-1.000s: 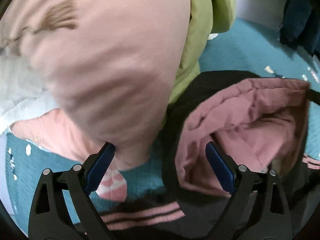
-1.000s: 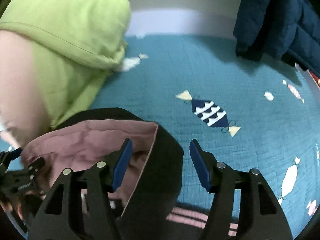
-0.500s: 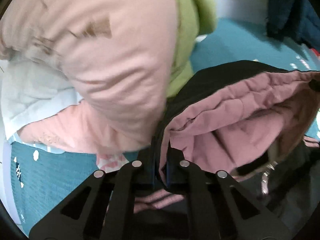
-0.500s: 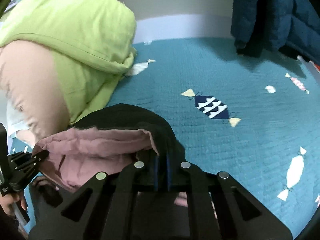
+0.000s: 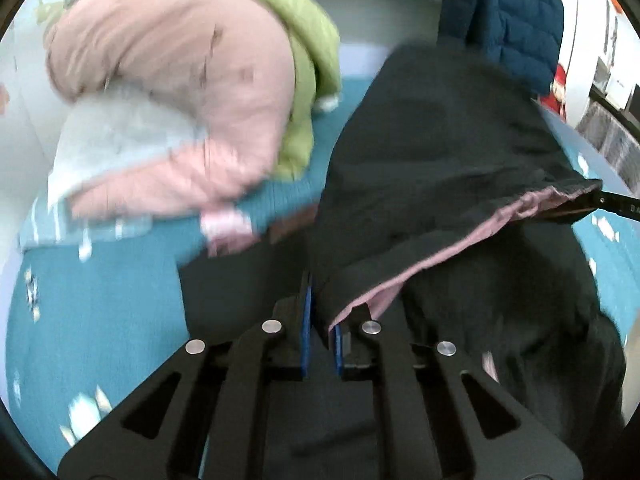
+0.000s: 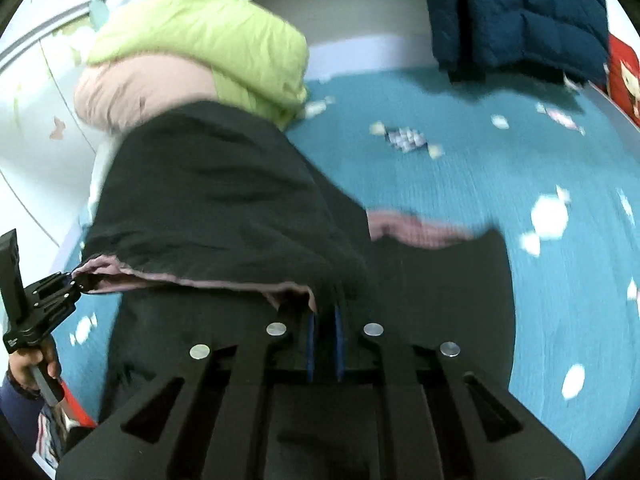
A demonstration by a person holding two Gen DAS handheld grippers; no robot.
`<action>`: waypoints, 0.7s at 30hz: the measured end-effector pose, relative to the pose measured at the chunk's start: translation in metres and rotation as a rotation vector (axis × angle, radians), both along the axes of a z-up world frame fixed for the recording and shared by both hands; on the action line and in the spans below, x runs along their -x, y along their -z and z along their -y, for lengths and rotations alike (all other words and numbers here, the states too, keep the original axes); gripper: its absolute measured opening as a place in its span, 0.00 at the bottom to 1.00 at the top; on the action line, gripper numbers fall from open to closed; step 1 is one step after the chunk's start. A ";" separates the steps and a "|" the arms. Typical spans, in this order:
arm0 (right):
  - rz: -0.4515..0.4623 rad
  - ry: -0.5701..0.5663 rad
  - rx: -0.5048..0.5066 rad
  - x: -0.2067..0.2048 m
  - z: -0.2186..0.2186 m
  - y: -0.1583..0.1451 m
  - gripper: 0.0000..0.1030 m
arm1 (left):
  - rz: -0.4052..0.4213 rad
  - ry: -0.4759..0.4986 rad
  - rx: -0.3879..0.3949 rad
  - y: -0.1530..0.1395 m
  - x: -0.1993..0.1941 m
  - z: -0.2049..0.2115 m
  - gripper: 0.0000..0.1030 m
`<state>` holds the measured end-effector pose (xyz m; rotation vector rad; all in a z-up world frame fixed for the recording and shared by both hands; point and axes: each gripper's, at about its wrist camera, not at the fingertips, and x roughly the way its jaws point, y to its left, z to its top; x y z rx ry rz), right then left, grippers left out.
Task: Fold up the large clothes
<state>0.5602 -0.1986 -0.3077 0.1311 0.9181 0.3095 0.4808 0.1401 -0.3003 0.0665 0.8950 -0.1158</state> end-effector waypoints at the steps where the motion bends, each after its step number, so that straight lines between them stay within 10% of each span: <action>1: -0.011 0.009 0.005 0.010 0.000 0.010 0.08 | -0.036 -0.017 0.023 0.012 0.008 -0.002 0.10; 7: -0.106 0.082 -0.024 0.055 0.010 0.084 0.16 | -0.131 -0.065 0.145 0.065 0.050 -0.001 0.19; 11: -0.116 0.074 -0.082 0.070 0.013 0.067 0.34 | -0.170 -0.065 0.172 0.059 0.067 -0.007 0.63; 14: -0.125 0.074 -0.044 0.081 0.013 0.044 0.47 | -0.169 -0.047 0.215 0.043 0.082 -0.020 0.65; 21: -0.156 0.126 -0.301 0.084 0.019 0.018 0.51 | -0.097 -0.116 0.269 0.010 0.076 -0.027 0.77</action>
